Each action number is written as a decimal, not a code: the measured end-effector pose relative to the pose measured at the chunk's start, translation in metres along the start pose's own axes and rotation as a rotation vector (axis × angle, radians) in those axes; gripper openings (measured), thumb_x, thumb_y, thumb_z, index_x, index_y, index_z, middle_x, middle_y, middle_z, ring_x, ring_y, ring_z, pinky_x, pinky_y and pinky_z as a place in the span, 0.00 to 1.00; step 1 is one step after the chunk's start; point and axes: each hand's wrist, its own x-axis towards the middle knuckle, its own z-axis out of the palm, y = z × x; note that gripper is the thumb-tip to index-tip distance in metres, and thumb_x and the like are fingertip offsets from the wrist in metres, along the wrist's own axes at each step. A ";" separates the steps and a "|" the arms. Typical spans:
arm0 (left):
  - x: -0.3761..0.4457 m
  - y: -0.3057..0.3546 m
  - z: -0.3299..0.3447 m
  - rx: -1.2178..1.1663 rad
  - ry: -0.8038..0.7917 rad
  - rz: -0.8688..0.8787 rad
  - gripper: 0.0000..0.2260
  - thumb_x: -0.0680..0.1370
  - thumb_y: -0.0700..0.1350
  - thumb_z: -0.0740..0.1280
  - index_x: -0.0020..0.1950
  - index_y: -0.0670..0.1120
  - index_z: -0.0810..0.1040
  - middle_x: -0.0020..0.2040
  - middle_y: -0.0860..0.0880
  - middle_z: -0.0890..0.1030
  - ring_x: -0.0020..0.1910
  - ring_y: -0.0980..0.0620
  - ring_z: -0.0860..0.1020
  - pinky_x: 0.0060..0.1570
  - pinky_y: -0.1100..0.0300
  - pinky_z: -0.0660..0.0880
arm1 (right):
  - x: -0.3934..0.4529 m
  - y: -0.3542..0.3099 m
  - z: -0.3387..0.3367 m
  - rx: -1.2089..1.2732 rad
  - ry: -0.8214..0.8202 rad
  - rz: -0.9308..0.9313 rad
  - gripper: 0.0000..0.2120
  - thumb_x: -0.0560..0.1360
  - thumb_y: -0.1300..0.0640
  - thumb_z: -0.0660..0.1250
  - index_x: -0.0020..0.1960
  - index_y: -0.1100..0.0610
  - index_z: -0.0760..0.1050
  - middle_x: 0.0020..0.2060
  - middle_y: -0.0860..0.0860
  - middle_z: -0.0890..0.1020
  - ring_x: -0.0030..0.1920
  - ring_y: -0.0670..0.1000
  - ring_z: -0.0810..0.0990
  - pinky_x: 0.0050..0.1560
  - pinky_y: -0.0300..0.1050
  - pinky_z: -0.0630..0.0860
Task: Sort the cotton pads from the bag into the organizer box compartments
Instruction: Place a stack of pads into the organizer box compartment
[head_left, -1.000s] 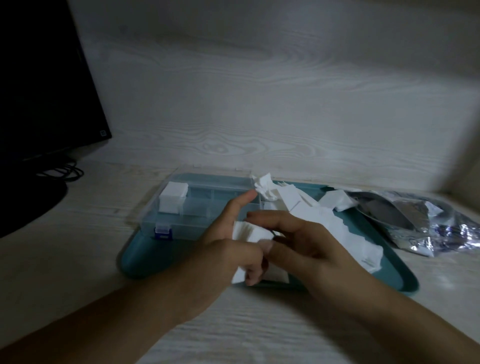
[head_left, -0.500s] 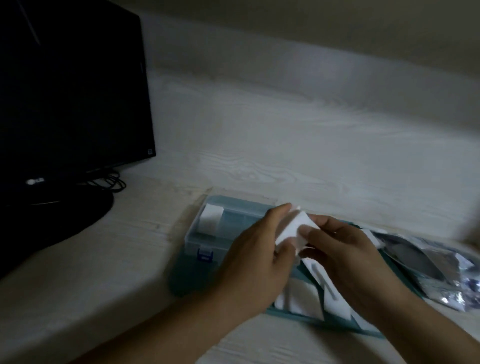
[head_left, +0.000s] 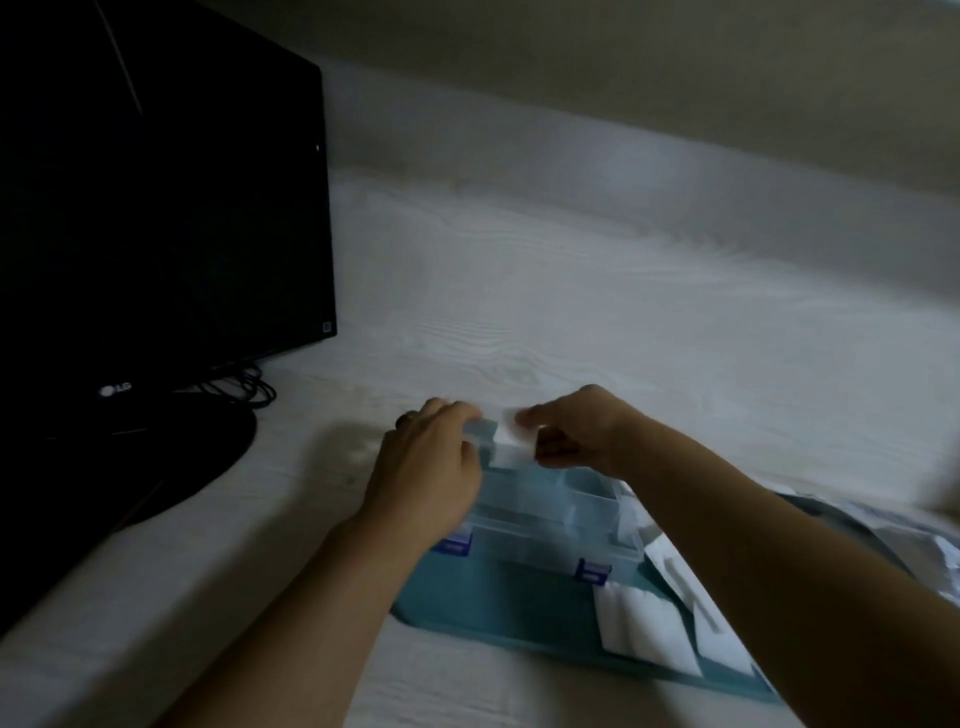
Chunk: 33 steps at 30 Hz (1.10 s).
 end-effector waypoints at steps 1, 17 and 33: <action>0.000 -0.001 0.001 0.013 -0.042 0.003 0.19 0.81 0.40 0.57 0.71 0.49 0.72 0.70 0.50 0.72 0.67 0.49 0.70 0.68 0.52 0.68 | 0.002 0.001 0.000 -0.065 -0.015 0.020 0.12 0.73 0.62 0.73 0.52 0.68 0.78 0.40 0.61 0.84 0.35 0.54 0.83 0.42 0.48 0.82; 0.000 -0.011 0.014 0.331 -0.238 0.150 0.20 0.80 0.43 0.59 0.72 0.52 0.71 0.69 0.50 0.72 0.66 0.47 0.70 0.68 0.52 0.65 | 0.022 0.034 0.031 -0.486 0.166 -0.035 0.18 0.69 0.49 0.76 0.46 0.63 0.77 0.39 0.57 0.82 0.38 0.55 0.82 0.37 0.46 0.81; -0.002 -0.010 0.014 0.335 -0.203 0.140 0.09 0.79 0.42 0.59 0.55 0.44 0.77 0.57 0.45 0.76 0.56 0.44 0.73 0.57 0.50 0.72 | 0.021 0.048 0.028 -0.480 0.300 -0.154 0.11 0.72 0.62 0.68 0.54 0.63 0.78 0.44 0.59 0.85 0.45 0.59 0.84 0.49 0.57 0.82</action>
